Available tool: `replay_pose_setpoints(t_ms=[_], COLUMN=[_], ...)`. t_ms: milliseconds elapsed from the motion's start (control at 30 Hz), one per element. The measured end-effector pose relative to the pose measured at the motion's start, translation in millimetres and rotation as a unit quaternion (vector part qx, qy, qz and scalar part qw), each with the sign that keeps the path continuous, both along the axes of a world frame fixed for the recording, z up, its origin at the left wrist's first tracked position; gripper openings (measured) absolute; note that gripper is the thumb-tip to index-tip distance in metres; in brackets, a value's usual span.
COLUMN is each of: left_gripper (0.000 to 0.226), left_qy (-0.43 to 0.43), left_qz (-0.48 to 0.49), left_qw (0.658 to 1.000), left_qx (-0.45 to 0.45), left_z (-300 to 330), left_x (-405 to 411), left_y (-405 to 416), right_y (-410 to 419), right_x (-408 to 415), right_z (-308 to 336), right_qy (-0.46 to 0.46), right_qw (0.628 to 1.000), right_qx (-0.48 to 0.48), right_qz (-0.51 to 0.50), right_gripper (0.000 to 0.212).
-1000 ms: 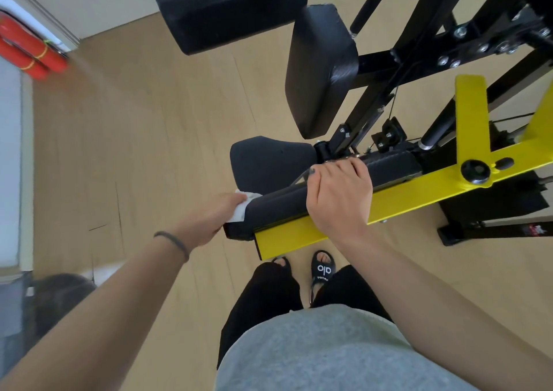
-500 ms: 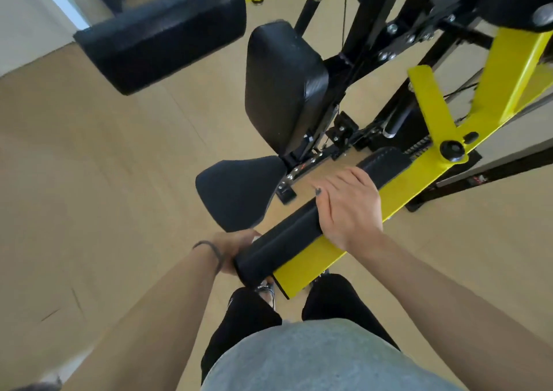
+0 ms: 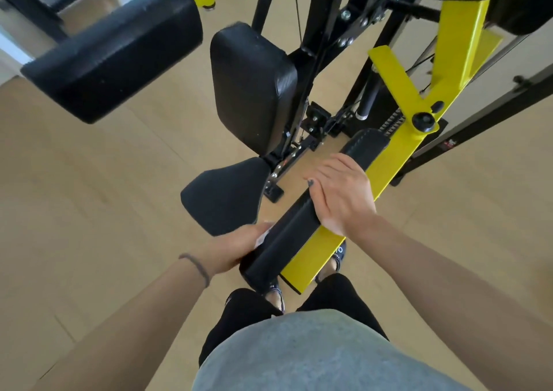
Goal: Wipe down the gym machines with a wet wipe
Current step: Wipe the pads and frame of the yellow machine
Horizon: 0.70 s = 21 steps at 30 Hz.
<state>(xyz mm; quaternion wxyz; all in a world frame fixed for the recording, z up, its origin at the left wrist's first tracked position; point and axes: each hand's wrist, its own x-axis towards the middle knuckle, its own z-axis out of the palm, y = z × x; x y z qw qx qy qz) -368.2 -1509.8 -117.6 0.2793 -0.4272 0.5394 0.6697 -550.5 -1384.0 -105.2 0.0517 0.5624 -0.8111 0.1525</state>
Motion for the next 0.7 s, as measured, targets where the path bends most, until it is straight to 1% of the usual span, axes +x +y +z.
replay_pose_setpoints(t_ms=[33,67,100,133,200,267,300,333,367,400,433,467,500,533,567,600,633,667,700], left_gripper=[0.036,0.044,0.051,0.052,0.042,0.030,0.027,0.025,0.022,0.023,0.026,0.029,0.033,0.038,0.039,0.037,0.034,0.029,0.026], left_qy=[-0.010,-0.027,-0.029,-0.017,0.008,0.063,0.114,0.127,0.121,0.147,0.166,0.140,0.135,0.063,0.043,0.023,0.024,0.024,0.008], left_qz=[-0.003,-0.014,-0.007,0.001,0.053,0.164,0.193,0.254,0.323,0.374,0.396,0.360,0.186,-0.024,-0.150,-0.170,-0.213,-0.144,-0.091], left_qw=[1.000,0.999,0.999,0.999,0.995,0.981,0.971,0.953,0.922,0.902,0.891,0.913,0.971,0.998,0.985,0.982,0.972,0.989,0.996], left_qx=[0.021,0.029,0.034,0.040,0.084,0.086,0.084,0.110,0.174,0.157,0.148,0.131,0.065,-0.009,-0.080,-0.083,-0.101,-0.037,0.000], left_z=[-13.1,-19.1,-23.7,-18.4,6.3,25.3,15.8,12.8,-1.1,-4.7,-3.6,3.7,5.6,8.2,8.1,4.5,10.5,15.8,21.0], left_x=[7.1,12.5,10.5,2.1,-44.0,-92.6,-112.3,-125.9,-133.8,-137.1,-124.1,-110.4,-87.3,-71.7,-59.7,-63.9,-68.2,-74.6,-90.6], left_y=[-2.0,-1.8,-0.2,0.8,4.5,10.6,7.5,8.7,6.7,7.8,8.3,8.2,4.4,3.2,0.1,0.7,-3.1,-8.9,-9.4], right_y=[0.1,-0.2,-0.6,-0.9,-1.3,-1.1,-1.8,-3.7,-6.5,-9.6,-13.4,-17.4,-21.2,-23.4,-24.0,-23.6,-23.4,-23.1,-23.1], right_x=[0.1,0.1,0.0,-0.4,-1.7,-5.8,-10.4,-17.8,-27.1,-37.3,-47.1,-55.3,-60.2,-61.8,-61.4,-60.1,-59.1,-59.0,-59.3], right_z=[0.0,0.3,1.1,1.4,2.7,5.1,6.1,7.5,11.3,14.6,16.5,16.2,15.2,13.6,11.6,9.8,8.0,6.1,5.1], right_qy=[0.001,0.001,0.002,0.000,-0.014,-0.041,-0.057,-0.080,-0.122,-0.187,-0.261,-0.327,-0.364,-0.377,-0.378,-0.376,-0.375,-0.375,-0.372], right_qw=[1.000,1.000,1.000,1.000,0.999,0.999,0.996,0.988,0.970,0.940,0.905,0.872,0.852,0.844,0.842,0.842,0.841,0.840,0.839], right_qx=[-0.001,0.001,0.005,0.013,0.035,0.031,0.011,-0.019,-0.049,-0.072,-0.090,-0.098,-0.107,-0.119,-0.130,-0.139,-0.147,-0.152,-0.154], right_qz=[0.000,0.001,0.003,0.006,0.014,-0.016,-0.061,-0.128,-0.205,-0.275,-0.324,-0.351,-0.361,-0.364,-0.363,-0.361,-0.361,-0.362,-0.365], right_gripper=[0.052,0.054,0.057,0.058,0.054,0.052,0.051,0.052,0.052,0.052,0.051,0.050,0.048,0.048,0.047,0.046,0.046,0.046,0.046])
